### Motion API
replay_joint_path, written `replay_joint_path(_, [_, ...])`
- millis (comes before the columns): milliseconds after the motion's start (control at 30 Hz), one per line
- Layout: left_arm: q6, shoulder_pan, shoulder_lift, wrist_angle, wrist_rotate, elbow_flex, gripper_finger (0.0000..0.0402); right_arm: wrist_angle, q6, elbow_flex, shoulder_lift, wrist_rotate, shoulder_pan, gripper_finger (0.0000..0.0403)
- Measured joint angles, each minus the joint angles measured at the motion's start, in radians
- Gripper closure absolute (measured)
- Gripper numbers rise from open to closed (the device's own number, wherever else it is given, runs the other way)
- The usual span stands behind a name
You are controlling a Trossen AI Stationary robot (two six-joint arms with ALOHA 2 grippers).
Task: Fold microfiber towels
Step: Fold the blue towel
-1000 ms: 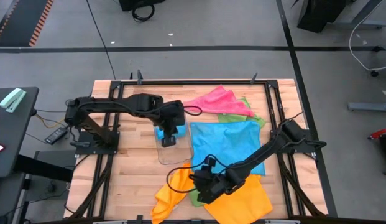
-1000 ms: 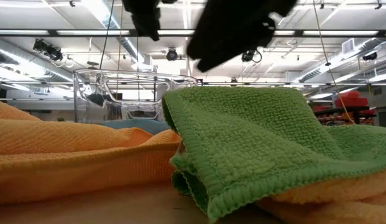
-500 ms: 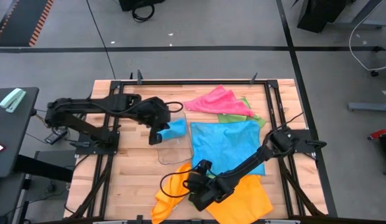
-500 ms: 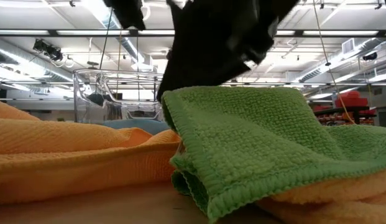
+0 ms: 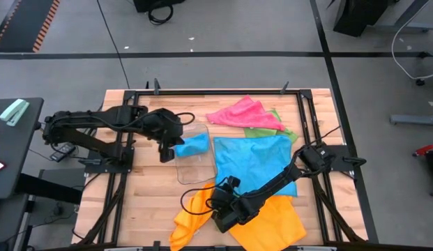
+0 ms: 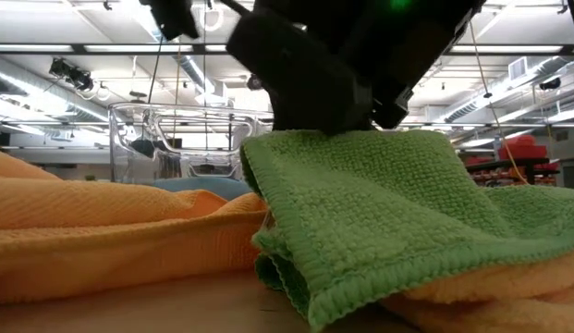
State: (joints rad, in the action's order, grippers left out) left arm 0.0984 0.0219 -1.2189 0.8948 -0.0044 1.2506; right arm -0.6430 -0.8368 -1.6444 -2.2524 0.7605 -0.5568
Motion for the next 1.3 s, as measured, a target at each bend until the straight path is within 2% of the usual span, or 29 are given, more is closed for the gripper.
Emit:
replay_joint_path(267, [0.013, 0.001, 0.027, -0.007, 0.0, -0.001, 0.0373, 0.009, -0.001, 0.014, -0.001, 0.0, 0.019, 0.0237])
replay_joint_path(533, [0.022, 0.001, 0.026, -0.007, 0.0, -0.001, 0.0393, 0.006, -0.001, 0.014, -0.001, -0.037, 0.037, 0.0282])
replay_joint_path(800, [0.022, 0.001, 0.031, -0.006, 0.0, -0.001, 0.0371, 0.005, 0.018, 0.014, -0.001, -0.094, 0.038, 0.033])
replay_joint_path(967, [0.022, 0.001, 0.031, -0.006, 0.0, -0.001, 0.0377, -0.013, 0.01, 0.014, -0.001, -0.104, 0.038, 0.0361])
replay_joint_path(1133, [0.022, 0.001, 0.031, -0.006, 0.0, -0.001, 0.0392, -0.047, -0.013, 0.011, 0.003, -0.11, 0.037, 0.0365])
replay_joint_path(1300, [0.021, 0.001, 0.031, -0.007, 0.0, -0.001, 0.0387, -0.041, -0.009, 0.003, 0.025, -0.121, 0.037, 0.0365])
